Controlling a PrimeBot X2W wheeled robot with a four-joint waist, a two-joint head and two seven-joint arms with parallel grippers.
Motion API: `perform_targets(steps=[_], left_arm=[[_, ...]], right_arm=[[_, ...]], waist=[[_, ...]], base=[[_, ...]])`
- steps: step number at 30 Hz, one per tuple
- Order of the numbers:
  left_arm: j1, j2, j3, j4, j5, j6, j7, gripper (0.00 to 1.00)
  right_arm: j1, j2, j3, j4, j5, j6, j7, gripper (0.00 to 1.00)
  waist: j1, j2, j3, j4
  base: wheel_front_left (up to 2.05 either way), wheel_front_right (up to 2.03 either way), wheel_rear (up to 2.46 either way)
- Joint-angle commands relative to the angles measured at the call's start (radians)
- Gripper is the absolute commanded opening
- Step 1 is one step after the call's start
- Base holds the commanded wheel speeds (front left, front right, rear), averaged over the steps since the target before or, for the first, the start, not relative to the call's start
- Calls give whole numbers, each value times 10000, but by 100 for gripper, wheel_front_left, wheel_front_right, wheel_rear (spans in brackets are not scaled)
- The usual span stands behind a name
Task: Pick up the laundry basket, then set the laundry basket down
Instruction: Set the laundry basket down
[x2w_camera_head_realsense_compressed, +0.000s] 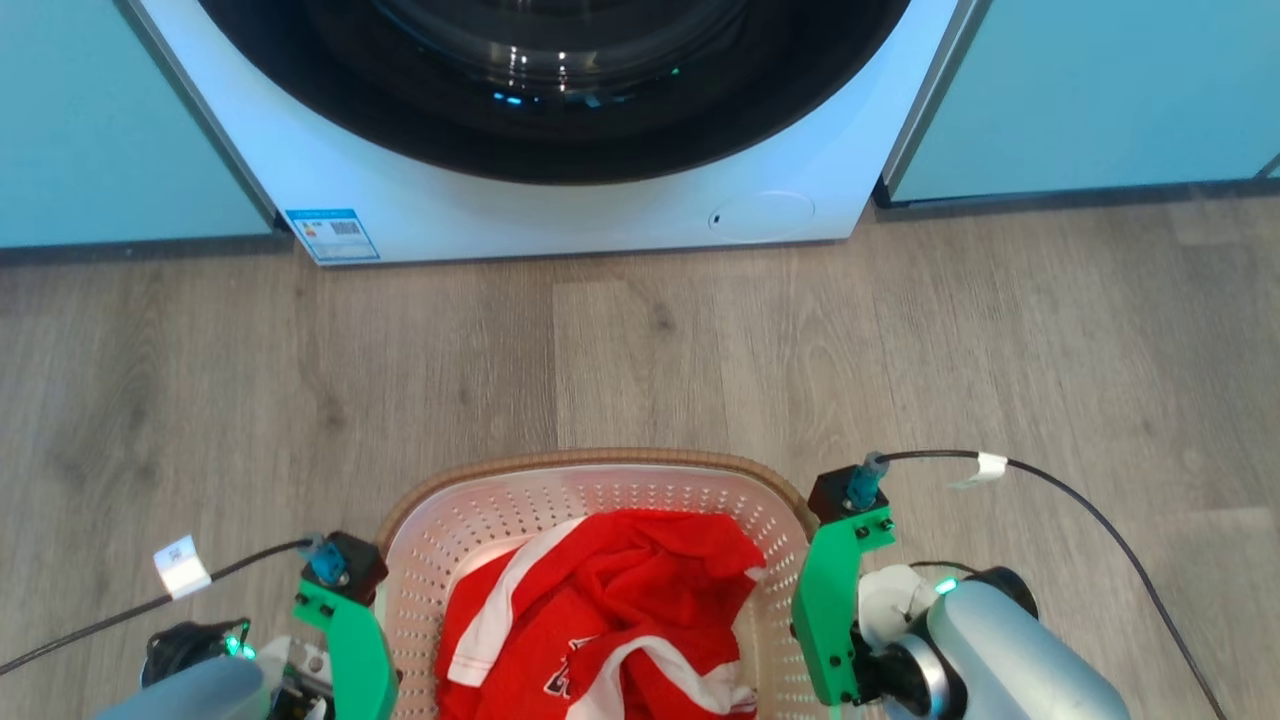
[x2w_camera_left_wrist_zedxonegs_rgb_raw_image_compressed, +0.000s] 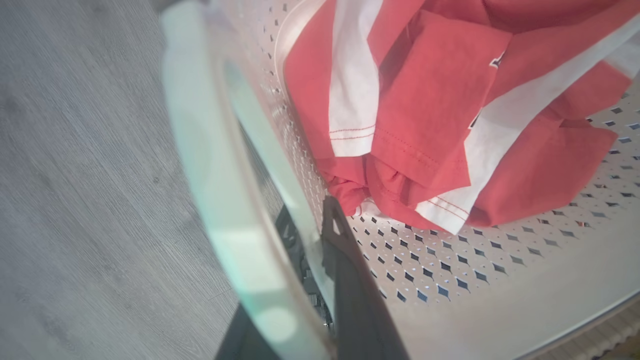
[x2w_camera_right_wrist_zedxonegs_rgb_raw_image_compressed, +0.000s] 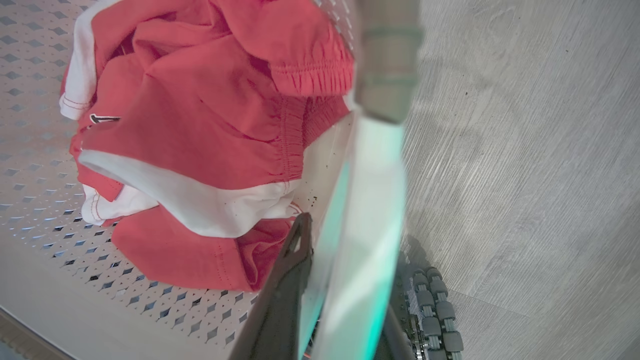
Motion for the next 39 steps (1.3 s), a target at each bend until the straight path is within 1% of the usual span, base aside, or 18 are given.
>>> perform_targets(steps=[1,10,17,26,30,32,35,39], left_arm=[[-464,132,170,-425,298,-174,-22,0],[-876,-144,218,-132,525,-341,-140,0],[-1307,-632,219,517,801,-666,-335,0],[-2049,-1478,335,1949,1246,-1003,-1068,0],[-2524,-1963,444,2737,1526,-1244,-1732,0],[-2782,-2212,487,3241,1697,-1350,-2123,0],[-3088,-2598,479,4043,1780,-1579,-2375,0],[-3448,-3106,440,4999,1796,-1851,-2562,0]], right_arm=[[-298,397,427,-717,-48,263,-108,0],[-625,362,239,-596,-297,263,-613,0],[-961,463,109,-326,-527,263,-1085,0],[-1760,552,89,268,-851,263,-2075,0],[-2084,711,-239,793,-679,263,-2767,0],[-2352,757,-326,1103,-783,263,-3142,0],[-2701,804,-394,1615,-944,263,-3688,0],[-3067,862,-350,2324,-843,263,-4324,0]], waist=[[0,-1,169,17],[0,-1,1131,211],[0,-1,2042,383],[0,-1,3380,456],[0,-1,3987,540],[0,-1,4296,590],[0,-1,4697,662],[0,-1,5148,737]], base=[[0,0,0],[0,0,0],[0,0,0],[0,0,0],[0,0,0],[0,0,0],[0,0,0],[0,0,0]])
